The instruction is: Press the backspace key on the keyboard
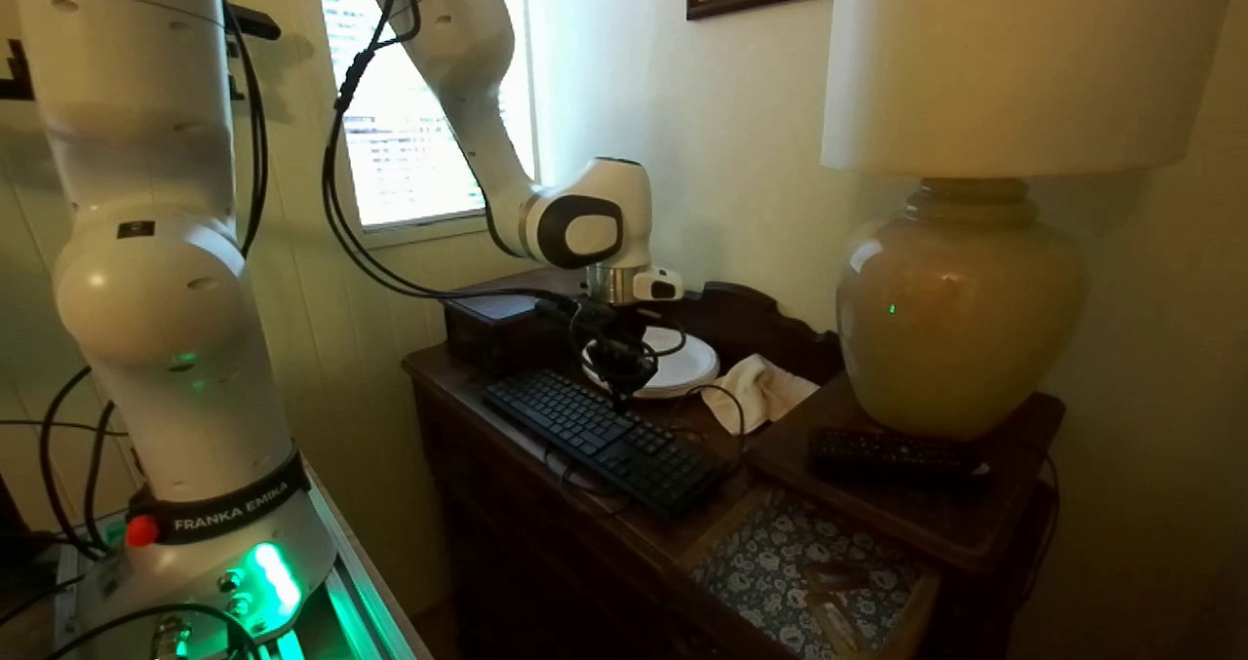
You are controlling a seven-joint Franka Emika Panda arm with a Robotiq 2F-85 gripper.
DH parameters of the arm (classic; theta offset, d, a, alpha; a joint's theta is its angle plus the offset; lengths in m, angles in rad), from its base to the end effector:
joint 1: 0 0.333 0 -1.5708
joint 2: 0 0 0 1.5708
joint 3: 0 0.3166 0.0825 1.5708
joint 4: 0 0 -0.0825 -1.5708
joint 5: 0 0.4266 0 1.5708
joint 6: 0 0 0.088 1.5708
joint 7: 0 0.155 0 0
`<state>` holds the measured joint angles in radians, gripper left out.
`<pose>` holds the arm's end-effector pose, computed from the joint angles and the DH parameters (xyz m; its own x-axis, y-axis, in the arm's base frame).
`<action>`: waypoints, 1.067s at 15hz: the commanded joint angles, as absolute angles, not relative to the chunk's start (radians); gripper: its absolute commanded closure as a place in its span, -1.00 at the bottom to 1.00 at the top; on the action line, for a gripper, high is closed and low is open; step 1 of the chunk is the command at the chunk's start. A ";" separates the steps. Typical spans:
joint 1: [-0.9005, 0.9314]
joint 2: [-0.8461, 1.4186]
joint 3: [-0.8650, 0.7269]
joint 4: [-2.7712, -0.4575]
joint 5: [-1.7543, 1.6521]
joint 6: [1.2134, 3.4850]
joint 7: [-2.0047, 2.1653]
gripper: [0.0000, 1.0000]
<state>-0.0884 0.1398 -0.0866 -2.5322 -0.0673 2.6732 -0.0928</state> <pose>0.4731 -0.0850 0.1373 0.9998 -0.0214 -0.0039 -0.0212 -0.9989 0.0423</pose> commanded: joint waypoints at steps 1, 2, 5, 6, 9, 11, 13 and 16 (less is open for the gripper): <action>-0.103 0.179 -0.075 -2.505 -0.019 2.687 -0.137 1.00; -0.104 0.184 -0.075 -2.502 -0.017 2.688 -0.138 1.00; -0.106 0.200 -0.070 -2.492 -0.001 2.684 -0.149 1.00; -0.107 0.206 -0.069 -2.488 0.004 2.683 -0.154 1.00; -0.110 0.223 -0.067 -2.477 0.010 2.681 -0.159 1.00; -0.113 0.234 -0.065 -2.471 0.017 2.680 -0.164 1.00; -0.119 0.249 -0.061 -2.464 0.024 2.679 -0.170 1.00; -0.128 0.268 -0.056 -2.454 0.035 2.678 -0.179 1.00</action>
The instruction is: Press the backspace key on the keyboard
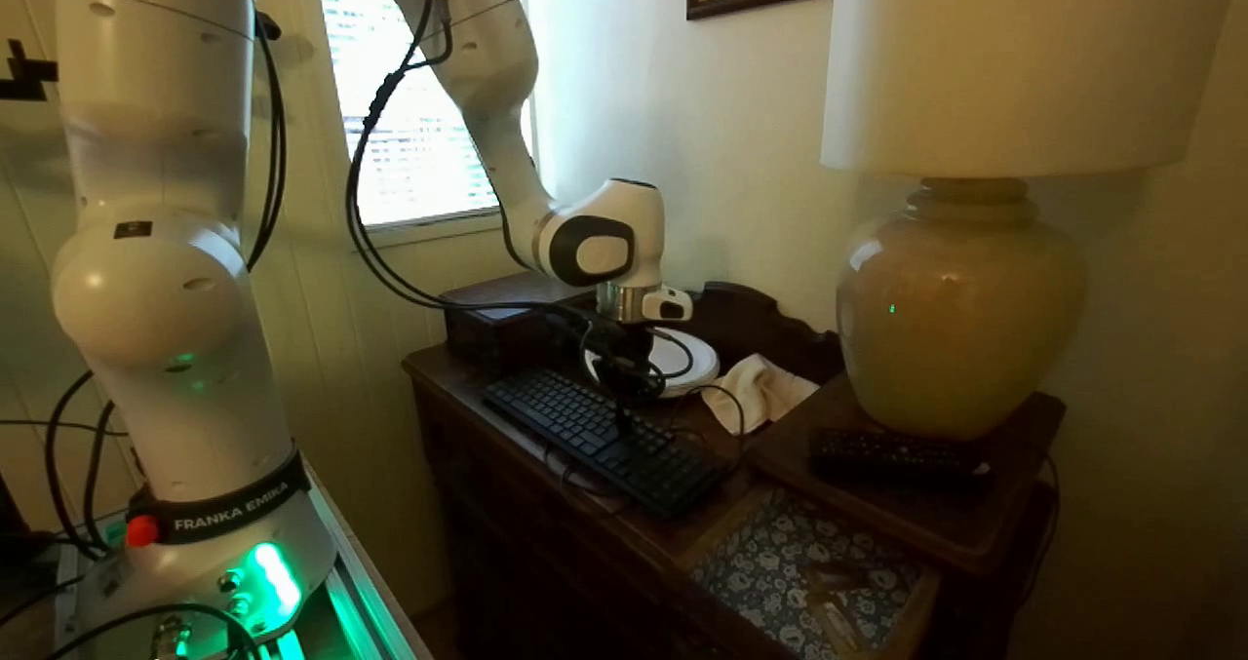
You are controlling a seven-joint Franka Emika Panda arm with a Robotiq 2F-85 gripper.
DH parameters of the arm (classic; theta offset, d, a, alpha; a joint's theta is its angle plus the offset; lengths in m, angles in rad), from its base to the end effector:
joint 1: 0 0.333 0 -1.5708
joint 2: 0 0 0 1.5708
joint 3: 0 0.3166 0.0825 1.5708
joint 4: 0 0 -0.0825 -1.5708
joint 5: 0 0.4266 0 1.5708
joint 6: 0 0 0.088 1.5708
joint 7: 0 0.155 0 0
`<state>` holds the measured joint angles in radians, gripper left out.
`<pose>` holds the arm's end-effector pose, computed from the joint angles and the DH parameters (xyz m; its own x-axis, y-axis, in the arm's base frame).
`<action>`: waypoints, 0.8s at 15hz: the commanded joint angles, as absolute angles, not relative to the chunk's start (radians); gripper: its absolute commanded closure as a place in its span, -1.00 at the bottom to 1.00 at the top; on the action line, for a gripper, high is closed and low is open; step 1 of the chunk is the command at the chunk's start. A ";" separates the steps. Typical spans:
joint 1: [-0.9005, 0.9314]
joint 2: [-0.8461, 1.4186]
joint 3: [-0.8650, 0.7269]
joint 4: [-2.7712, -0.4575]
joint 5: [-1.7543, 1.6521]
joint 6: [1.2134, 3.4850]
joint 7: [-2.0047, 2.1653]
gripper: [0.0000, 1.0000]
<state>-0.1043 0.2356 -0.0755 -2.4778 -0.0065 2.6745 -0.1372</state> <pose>0.4800 -0.0901 0.1098 0.9985 -0.0353 -0.0408 -0.0347 -0.9993 0.0149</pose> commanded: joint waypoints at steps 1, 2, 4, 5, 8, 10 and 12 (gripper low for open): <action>-0.127 0.252 -0.059 -2.459 0.030 2.677 -0.177 1.00; -0.131 0.237 -0.054 -2.464 0.039 2.679 -0.186 1.00; -0.133 0.200 -0.047 -2.479 0.048 2.676 -0.196 1.00; -0.132 0.171 -0.044 -2.491 0.053 2.669 -0.195 1.00; -0.128 0.104 -0.031 -2.509 0.093 2.632 -0.213 1.00; -0.122 0.068 -0.026 -2.512 0.129 2.583 -0.222 1.00; -0.112 0.021 -0.031 -2.511 0.155 2.490 -0.204 1.00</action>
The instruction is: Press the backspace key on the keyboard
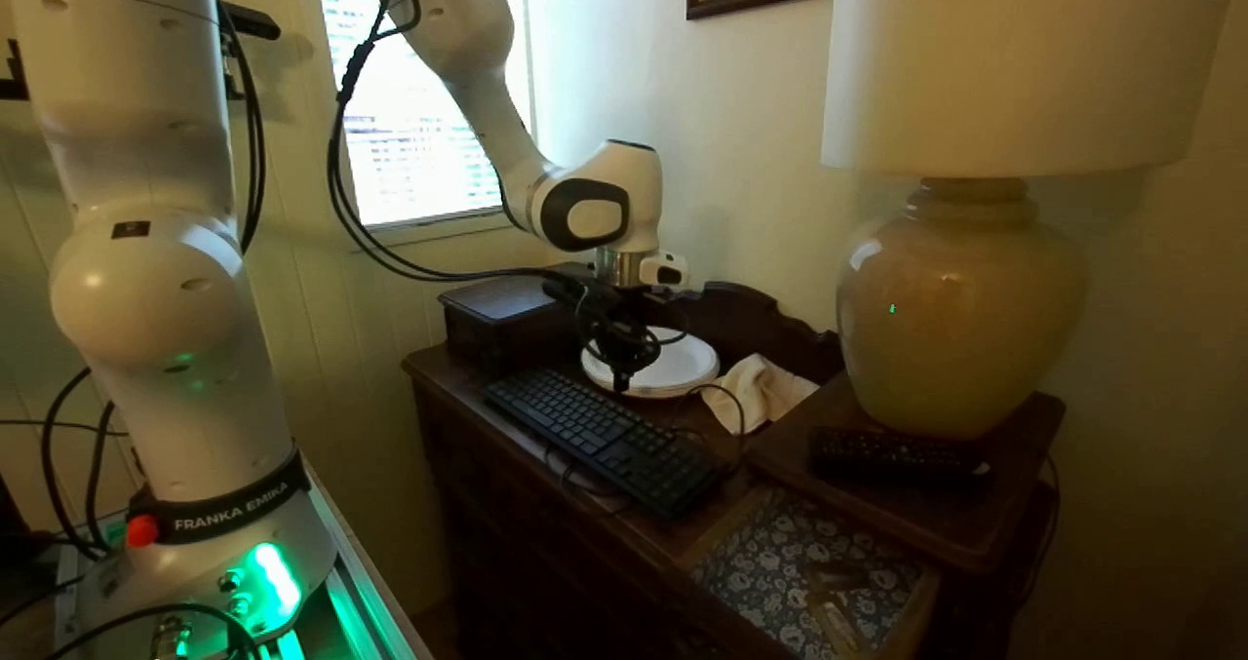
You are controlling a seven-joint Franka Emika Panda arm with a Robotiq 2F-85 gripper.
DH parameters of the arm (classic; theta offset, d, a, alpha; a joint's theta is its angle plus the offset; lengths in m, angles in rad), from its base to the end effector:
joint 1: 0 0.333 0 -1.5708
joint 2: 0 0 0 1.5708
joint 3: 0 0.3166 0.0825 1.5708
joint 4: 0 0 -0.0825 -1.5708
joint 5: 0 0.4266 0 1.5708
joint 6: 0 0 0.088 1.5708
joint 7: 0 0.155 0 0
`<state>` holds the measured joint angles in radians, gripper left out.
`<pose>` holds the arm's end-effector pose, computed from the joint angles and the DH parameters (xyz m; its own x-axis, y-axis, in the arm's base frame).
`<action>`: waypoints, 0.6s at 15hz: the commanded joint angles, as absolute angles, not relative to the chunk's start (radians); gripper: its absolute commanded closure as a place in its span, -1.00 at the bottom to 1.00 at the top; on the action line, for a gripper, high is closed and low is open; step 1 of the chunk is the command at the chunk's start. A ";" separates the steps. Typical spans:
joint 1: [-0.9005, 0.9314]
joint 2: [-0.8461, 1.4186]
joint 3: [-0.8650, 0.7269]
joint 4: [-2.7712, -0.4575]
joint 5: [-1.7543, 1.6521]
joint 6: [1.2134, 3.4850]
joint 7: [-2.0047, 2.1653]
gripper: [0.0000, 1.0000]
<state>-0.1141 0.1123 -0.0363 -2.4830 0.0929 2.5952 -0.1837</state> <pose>0.4920 -0.0746 0.1617 0.9989 -0.0460 0.0065 -0.0457 -0.9980 -0.0437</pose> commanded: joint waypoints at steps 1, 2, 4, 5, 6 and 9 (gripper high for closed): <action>-0.109 -0.003 -0.036 -2.511 0.160 2.450 -0.205 1.00; -0.104 -0.033 -0.045 -2.517 0.138 2.422 -0.178 1.00; -0.101 -0.099 -0.054 -2.532 0.099 2.388 -0.152 1.00; -0.101 -0.133 -0.056 -2.538 0.082 2.373 -0.143 0.62; -0.100 -0.164 -0.058 -2.541 0.075 2.355 -0.140 0.46; -0.102 -0.254 -0.059 -2.548 0.047 2.290 -0.122 0.08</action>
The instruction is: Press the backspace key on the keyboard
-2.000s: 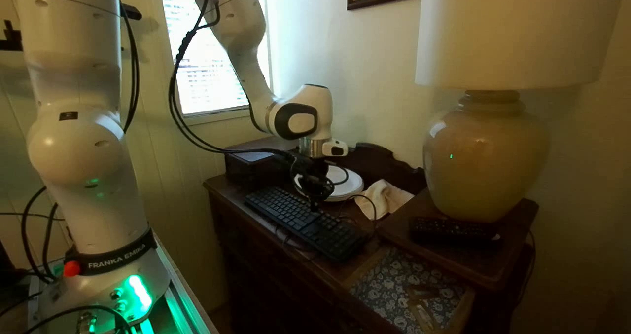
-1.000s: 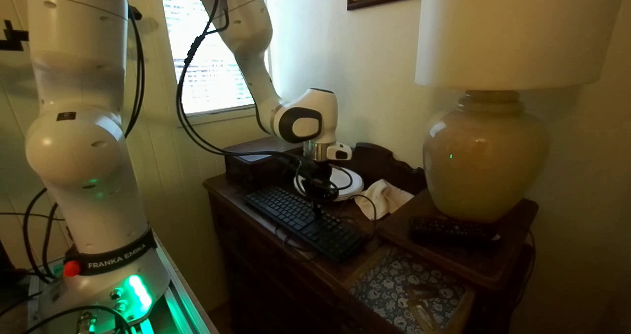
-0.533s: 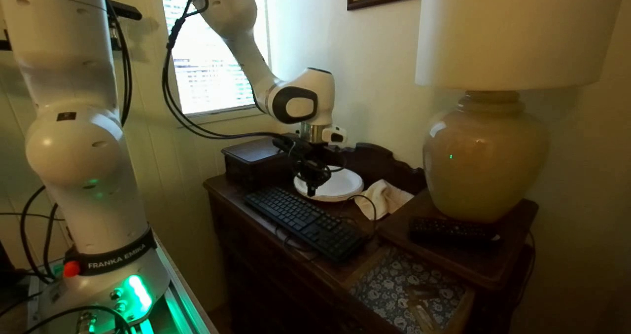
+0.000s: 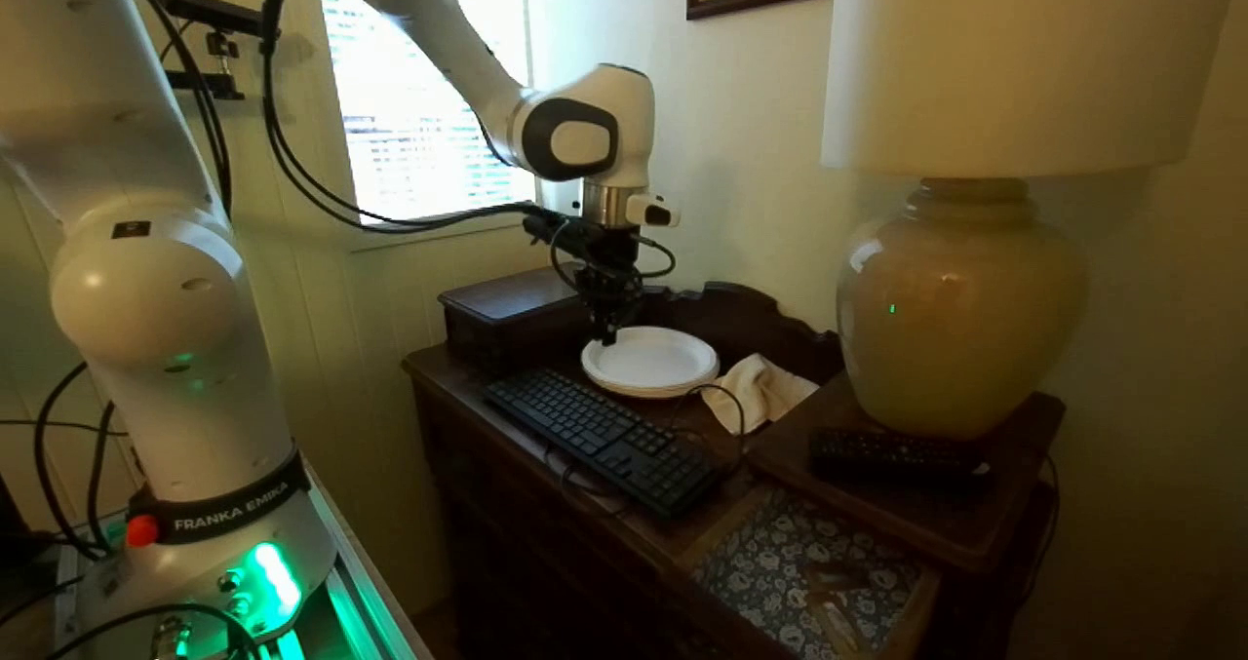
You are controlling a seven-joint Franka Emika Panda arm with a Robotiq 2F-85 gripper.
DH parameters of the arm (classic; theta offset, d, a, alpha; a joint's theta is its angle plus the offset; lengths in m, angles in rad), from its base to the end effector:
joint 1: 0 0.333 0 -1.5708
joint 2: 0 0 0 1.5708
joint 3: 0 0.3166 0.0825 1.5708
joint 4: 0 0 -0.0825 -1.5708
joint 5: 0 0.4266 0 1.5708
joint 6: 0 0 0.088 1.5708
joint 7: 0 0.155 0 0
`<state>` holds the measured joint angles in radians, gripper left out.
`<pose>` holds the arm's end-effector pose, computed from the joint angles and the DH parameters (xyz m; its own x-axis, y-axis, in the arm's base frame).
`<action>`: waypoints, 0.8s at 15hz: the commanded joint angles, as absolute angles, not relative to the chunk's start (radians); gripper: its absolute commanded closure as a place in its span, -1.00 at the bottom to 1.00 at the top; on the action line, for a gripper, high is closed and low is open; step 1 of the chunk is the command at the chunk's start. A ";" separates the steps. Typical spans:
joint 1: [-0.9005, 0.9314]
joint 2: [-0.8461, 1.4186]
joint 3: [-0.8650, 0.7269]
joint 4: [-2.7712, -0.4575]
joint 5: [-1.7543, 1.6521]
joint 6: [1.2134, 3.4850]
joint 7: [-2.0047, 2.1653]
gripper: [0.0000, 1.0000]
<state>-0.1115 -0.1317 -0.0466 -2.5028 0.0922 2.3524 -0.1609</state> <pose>0.4765 -0.0708 0.2525 0.9980 -0.0619 -0.0098 -0.0625 -0.9954 -0.0727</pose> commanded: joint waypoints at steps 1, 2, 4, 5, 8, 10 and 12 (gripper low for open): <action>-0.104 -0.285 -0.056 -2.553 0.030 2.271 -0.108 -0.05; -0.106 -0.312 -0.055 -2.556 0.014 2.255 -0.099 -0.20; -0.113 -0.361 -0.049 -2.563 -0.032 2.223 -0.073 -0.49; -0.116 -0.385 -0.049 -2.570 -0.056 2.216 -0.071 -0.61; -0.102 -0.354 -0.061 -2.545 -0.075 2.240 -0.093 -0.52; -0.105 -0.393 -0.060 -2.567 -0.107 2.248 -0.093 -0.81; -0.105 -0.409 -0.059 -2.579 -0.112 2.252 -0.093 -0.90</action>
<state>-0.1171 -0.4089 -0.0477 -2.5804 -0.1062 2.2546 -0.0974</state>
